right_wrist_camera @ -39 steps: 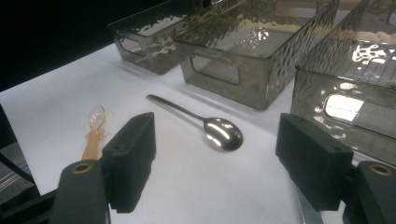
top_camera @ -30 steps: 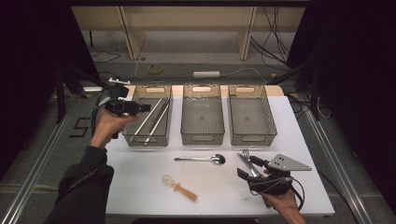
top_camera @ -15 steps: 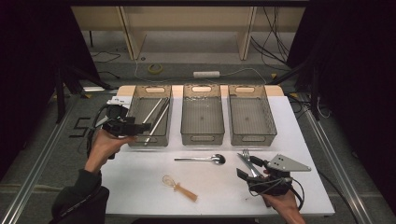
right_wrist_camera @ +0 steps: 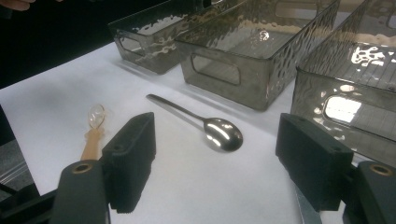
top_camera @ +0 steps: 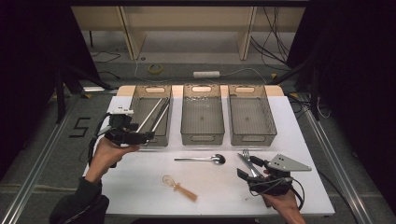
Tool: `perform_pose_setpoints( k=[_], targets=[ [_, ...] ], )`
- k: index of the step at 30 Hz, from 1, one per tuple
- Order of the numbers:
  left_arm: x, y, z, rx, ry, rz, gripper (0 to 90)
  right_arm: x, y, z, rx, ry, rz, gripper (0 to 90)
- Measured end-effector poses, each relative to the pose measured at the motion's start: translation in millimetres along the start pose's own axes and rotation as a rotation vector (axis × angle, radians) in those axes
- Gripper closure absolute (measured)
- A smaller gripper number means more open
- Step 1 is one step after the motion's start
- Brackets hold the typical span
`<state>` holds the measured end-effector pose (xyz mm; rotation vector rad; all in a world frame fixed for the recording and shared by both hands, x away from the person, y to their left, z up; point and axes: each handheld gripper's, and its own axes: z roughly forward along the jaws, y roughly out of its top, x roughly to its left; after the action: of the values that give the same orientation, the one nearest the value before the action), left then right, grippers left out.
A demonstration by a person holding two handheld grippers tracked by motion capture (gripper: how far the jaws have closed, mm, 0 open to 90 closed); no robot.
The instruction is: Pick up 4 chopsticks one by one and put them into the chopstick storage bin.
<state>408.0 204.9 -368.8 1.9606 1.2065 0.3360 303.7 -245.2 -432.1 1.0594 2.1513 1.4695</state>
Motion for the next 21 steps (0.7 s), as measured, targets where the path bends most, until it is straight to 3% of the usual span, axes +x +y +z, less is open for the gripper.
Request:
perform_pose_setpoints(
  k=[9, 21],
  targets=[
    [-6.5, -14.8, 1.5, -0.002, -0.047, 0.01, 21.0, -1.2, -0.2, -0.2, 0.003, -0.001, 0.004, 29.8],
    [-14.8, -34.1, -5.7, -0.022, -0.067, 0.016, 20.3, -2.5, -0.5, -0.3, 0.007, 0.0, 0.006, 29.8]
  ],
)
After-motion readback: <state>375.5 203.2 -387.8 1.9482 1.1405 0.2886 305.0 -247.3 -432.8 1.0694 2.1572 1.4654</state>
